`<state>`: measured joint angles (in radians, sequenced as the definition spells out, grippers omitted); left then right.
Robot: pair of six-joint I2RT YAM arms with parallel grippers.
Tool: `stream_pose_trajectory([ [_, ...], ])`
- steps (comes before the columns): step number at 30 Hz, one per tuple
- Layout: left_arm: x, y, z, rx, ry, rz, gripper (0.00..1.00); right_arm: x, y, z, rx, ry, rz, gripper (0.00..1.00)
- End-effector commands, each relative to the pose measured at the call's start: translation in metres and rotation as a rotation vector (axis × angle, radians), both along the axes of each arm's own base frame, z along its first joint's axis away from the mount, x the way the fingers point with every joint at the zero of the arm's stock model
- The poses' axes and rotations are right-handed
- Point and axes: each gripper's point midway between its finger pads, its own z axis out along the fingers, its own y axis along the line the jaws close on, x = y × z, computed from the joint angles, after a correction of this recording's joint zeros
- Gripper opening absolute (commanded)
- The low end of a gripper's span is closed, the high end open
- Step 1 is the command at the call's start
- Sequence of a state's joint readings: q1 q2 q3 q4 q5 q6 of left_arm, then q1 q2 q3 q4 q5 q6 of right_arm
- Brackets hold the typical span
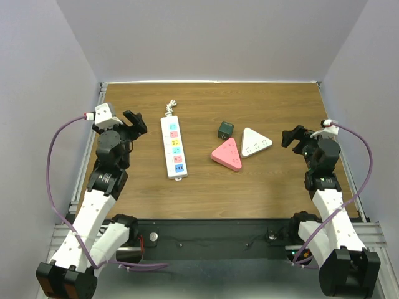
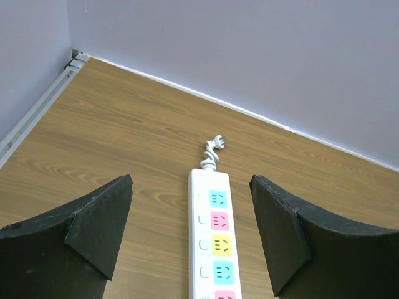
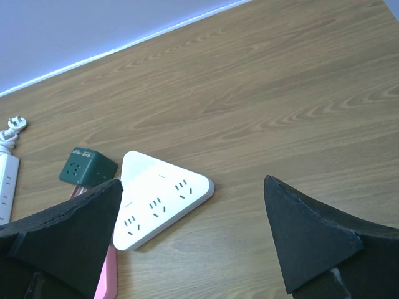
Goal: Insert the plug
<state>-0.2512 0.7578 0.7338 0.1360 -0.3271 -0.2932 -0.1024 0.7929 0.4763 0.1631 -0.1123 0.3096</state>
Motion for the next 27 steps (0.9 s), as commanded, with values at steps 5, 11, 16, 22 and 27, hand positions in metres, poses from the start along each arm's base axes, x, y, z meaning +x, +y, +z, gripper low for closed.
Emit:
stream_pose_trajectory([
  [5,-0.001,-0.015,0.021,0.016,-0.035,-0.034,0.88,0.007,0.000,0.026,-0.018,-0.052,0.002,1.00],
  [11,-0.001,-0.077,0.001,-0.057,0.038,-0.254,0.87,0.009,0.002,0.020,-0.012,-0.030,0.017,1.00],
  [16,-0.017,-0.153,-0.029,-0.179,0.124,-0.459,0.87,0.012,0.005,0.014,0.001,0.001,0.030,1.00],
  [22,-0.032,-0.215,-0.065,-0.359,0.240,-0.598,0.87,0.013,0.008,0.008,0.007,0.023,0.048,1.00],
  [27,-0.027,-0.249,-0.092,-0.465,0.325,-0.635,0.87,0.014,0.011,0.005,0.014,0.034,0.063,1.00],
])
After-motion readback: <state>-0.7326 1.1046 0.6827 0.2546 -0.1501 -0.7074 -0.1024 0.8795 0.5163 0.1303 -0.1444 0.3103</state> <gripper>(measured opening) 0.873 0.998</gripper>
